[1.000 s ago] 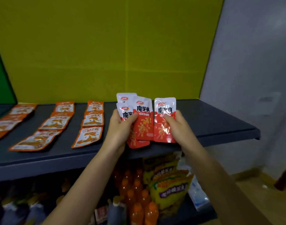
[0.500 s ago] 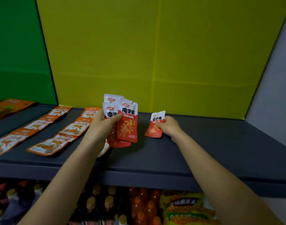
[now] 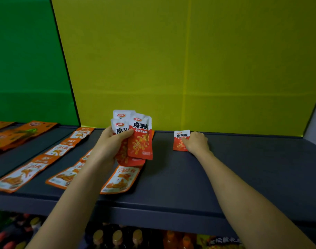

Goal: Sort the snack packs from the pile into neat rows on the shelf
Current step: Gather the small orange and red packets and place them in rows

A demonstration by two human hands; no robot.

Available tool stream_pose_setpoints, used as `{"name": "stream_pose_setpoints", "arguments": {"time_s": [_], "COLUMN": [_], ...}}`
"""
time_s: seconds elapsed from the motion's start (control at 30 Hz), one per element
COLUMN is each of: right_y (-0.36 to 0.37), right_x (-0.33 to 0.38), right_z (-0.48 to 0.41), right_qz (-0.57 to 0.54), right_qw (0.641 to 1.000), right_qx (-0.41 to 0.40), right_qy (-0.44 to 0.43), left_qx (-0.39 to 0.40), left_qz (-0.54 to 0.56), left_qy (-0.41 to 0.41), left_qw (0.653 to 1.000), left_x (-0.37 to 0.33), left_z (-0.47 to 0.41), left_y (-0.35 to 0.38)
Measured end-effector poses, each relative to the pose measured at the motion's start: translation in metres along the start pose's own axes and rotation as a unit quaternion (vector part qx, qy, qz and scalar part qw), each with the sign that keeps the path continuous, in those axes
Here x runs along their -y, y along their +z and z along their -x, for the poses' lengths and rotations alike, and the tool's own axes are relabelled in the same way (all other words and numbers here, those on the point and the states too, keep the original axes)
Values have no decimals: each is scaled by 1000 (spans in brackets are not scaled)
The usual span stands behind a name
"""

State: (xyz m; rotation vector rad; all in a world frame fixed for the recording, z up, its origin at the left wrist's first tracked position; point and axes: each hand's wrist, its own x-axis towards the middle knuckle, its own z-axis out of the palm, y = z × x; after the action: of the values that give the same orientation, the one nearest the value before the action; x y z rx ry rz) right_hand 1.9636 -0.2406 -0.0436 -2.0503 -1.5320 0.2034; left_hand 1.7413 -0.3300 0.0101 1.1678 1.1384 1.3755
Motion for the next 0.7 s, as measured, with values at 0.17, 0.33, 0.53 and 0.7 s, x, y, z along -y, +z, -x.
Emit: {"name": "stream_pose_setpoints", "arguments": {"time_s": [0.17, 0.33, 0.53, 0.7], "right_y": [-6, -16, -49, -50], "right_x": [2, 4, 33, 27], "right_z": [6, 17, 63, 83], "right_qz": [39, -12, -284, -403], "right_qw": [999, 999, 946, 896], "right_qx": [-13, -41, 82, 155], "right_qy": [13, -34, -133, -104], "left_qx": [7, 22, 47, 75], "left_qz": [7, 12, 32, 52], "left_qy": [-5, 3, 16, 14], "left_qw": [1000, 1000, 998, 996], "left_x": [0, 2, 12, 20], "left_z": [4, 12, 22, 29], "left_y": [4, 12, 33, 51]}}
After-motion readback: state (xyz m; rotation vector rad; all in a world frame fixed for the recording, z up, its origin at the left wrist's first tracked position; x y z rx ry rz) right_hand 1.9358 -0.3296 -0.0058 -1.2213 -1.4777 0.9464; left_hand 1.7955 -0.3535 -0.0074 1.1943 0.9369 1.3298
